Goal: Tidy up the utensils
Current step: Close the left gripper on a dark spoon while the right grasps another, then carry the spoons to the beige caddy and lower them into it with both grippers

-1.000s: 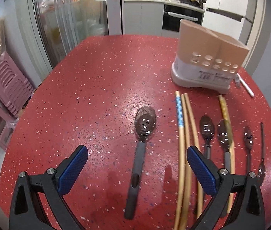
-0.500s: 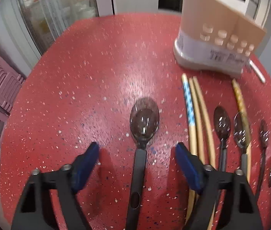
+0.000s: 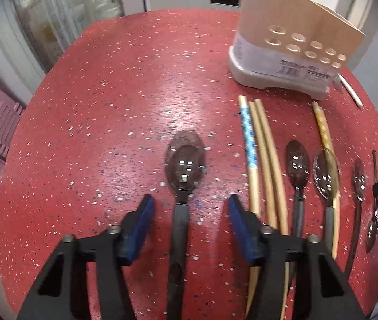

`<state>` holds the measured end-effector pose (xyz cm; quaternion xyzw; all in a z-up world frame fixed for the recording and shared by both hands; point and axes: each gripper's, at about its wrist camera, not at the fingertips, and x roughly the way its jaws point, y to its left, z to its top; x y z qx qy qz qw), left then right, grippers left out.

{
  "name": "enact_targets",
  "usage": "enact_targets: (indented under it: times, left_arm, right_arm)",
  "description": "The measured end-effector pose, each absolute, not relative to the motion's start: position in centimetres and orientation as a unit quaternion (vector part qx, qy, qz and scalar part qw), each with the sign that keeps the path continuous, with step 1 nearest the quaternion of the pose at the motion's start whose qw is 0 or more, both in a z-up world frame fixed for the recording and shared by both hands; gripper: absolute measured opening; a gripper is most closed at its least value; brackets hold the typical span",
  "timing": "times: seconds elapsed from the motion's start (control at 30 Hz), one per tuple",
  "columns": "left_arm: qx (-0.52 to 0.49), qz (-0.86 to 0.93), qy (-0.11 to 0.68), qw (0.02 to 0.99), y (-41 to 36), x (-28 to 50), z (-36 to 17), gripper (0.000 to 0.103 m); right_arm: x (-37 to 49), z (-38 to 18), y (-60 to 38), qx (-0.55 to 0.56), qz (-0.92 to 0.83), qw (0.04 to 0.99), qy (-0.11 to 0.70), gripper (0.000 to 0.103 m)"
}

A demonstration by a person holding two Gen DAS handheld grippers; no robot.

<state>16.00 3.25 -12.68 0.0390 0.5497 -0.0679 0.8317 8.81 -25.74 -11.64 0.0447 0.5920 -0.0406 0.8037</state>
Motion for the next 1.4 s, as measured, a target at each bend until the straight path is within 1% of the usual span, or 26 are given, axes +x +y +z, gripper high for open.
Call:
enact_targets:
  times: [0.03,0.07,0.1,0.13,0.4,0.6,0.77,0.8,0.83,1.03,1.13,1.17,1.23,1.27,1.3,1.33,1.37,1.4]
  left_arm:
    - [0.045,-0.075,0.550,0.831,2.9,16.0,-12.6,0.061]
    - [0.052,-0.081,0.550,0.829,2.5,16.0,-12.5,0.047]
    - [0.055,-0.086,0.551,0.828,2.3,16.0,-12.5,0.038]
    - [0.062,-0.084,0.551,0.828,2.0,16.0,-12.4,0.034]
    - [0.030,-0.079,0.522,0.849,2.4,14.4,-11.8,0.034]
    - [-0.009,-0.079,0.477,0.875,3.0,13.2,-9.4,0.034]
    - [-0.033,-0.091,0.442,0.892,3.0,12.5,-6.8,0.034]
    - [-0.035,-0.093,0.436,0.895,2.8,12.3,-6.3,0.034]
    - [-0.037,-0.094,0.431,0.897,3.0,12.0,-5.8,0.034]
    - [-0.042,-0.104,0.400,0.910,3.1,11.4,-3.2,0.034]
    - [-0.041,-0.107,0.395,0.912,3.1,11.2,-2.8,0.034]
    - [-0.041,-0.109,0.394,0.912,3.0,11.2,-2.8,0.034]
    - [-0.042,-0.111,0.395,0.911,3.0,10.9,-2.8,0.034]
    - [-0.042,-0.112,0.397,0.910,3.0,10.9,-3.0,0.034]
    - [-0.042,-0.113,0.399,0.909,2.9,10.9,-3.2,0.034]
    - [-0.041,-0.113,0.401,0.908,2.9,11.0,-3.4,0.034]
    - [-0.042,-0.114,0.403,0.907,2.9,11.1,-3.6,0.034]
    - [-0.042,-0.113,0.404,0.907,2.8,11.1,-3.8,0.034]
  right_arm:
    - [8.7,-11.5,-26.0,0.049,-0.037,0.804,0.592,0.017]
    - [8.6,-11.6,-26.1,0.053,-0.035,0.803,0.593,0.013]
    - [8.6,-11.5,-26.3,0.055,-0.031,0.803,0.593,0.012]
    - [8.4,-11.5,-26.5,0.057,-0.027,0.803,0.592,0.012]
    - [7.2,-11.1,-27.3,0.097,0.009,0.819,0.565,0.012]
    - [5.9,-9.0,-28.4,0.134,0.040,0.843,0.520,0.012]
    - [5.6,-6.0,-28.6,0.142,0.056,0.866,0.476,0.012]
    - [5.6,-5.3,-28.6,0.143,0.060,0.871,0.465,0.002]
    - [5.7,-4.6,-28.6,0.146,0.063,0.875,0.458,0.000]
    - [6.1,-1.8,-28.2,0.148,0.076,0.890,0.426,0.000]
    - [7.4,-2.7,-28.5,0.148,0.070,0.874,0.458,0.000]
    - [7.6,-3.4,-29.0,0.156,0.065,0.867,0.469,0.001]
    - [8.7,-5.4,-29.8,0.173,0.050,0.846,0.503,0.006]
    - [8.7,-6.0,-29.9,0.172,0.048,0.841,0.510,0.017]
    - [9.0,-6.6,-29.6,0.162,0.047,0.837,0.520,0.036]
    - [9.3,-7.1,-29.2,0.147,0.047,0.835,0.529,0.046]
    - [9.4,-7.4,-28.8,0.135,0.049,0.835,0.532,0.056]
    - [9.6,-7.8,-28.1,0.119,0.053,0.835,0.535,0.056]
